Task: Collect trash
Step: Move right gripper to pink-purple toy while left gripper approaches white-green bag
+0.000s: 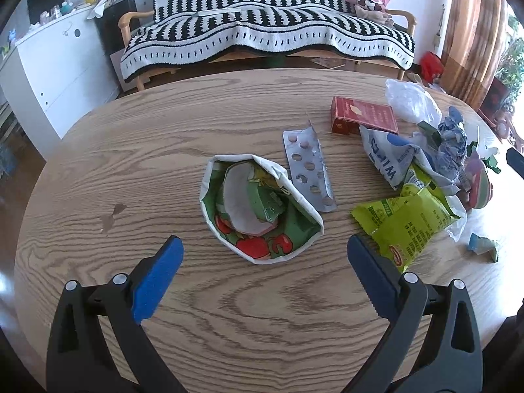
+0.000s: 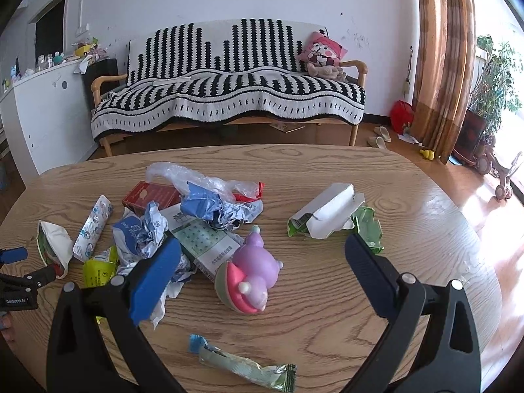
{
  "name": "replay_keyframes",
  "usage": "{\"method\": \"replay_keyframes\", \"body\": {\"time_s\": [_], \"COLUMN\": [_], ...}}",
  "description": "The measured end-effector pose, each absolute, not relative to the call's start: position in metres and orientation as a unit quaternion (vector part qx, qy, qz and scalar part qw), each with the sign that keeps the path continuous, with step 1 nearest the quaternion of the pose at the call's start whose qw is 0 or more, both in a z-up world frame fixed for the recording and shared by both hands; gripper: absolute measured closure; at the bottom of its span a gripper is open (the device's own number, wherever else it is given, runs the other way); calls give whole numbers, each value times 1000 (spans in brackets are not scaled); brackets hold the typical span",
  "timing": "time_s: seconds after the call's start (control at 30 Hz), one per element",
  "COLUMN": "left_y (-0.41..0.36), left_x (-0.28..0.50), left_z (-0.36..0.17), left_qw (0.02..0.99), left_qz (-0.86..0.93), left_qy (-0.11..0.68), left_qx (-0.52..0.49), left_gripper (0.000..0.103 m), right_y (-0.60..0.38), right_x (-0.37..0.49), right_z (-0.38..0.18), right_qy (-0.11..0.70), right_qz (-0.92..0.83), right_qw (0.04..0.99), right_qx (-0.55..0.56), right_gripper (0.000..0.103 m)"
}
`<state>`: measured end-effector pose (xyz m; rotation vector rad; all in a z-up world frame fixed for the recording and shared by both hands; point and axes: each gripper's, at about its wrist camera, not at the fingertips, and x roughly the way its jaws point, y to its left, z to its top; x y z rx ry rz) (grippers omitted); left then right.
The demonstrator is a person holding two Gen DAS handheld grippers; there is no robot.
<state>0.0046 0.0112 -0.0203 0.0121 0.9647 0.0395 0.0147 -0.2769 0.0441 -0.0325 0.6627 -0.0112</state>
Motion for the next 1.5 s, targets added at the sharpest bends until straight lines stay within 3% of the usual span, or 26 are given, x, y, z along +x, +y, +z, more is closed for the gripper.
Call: {"method": "replay_keyframes", "body": {"time_s": [0.63,1.07,1.5], "left_y": [22,16,19], "left_x": [3,6,7], "left_z": [-7,-13,-15], "left_qw": [893,879,890], "left_qz": [28,20,12], "left_qy": [449,476,457], "left_qx": [6,10,-5], "left_gripper": [5,5,5], "right_y": [-308,-324,-327], "right_x": [18,26,27], "right_z": [43,31,30], "right_qy": [305,375,372], "right_qz": [-19,-20,-22], "right_qw": [949,917,918], "right_qx": [72,134,135], "right_gripper": [6,6,6]}}
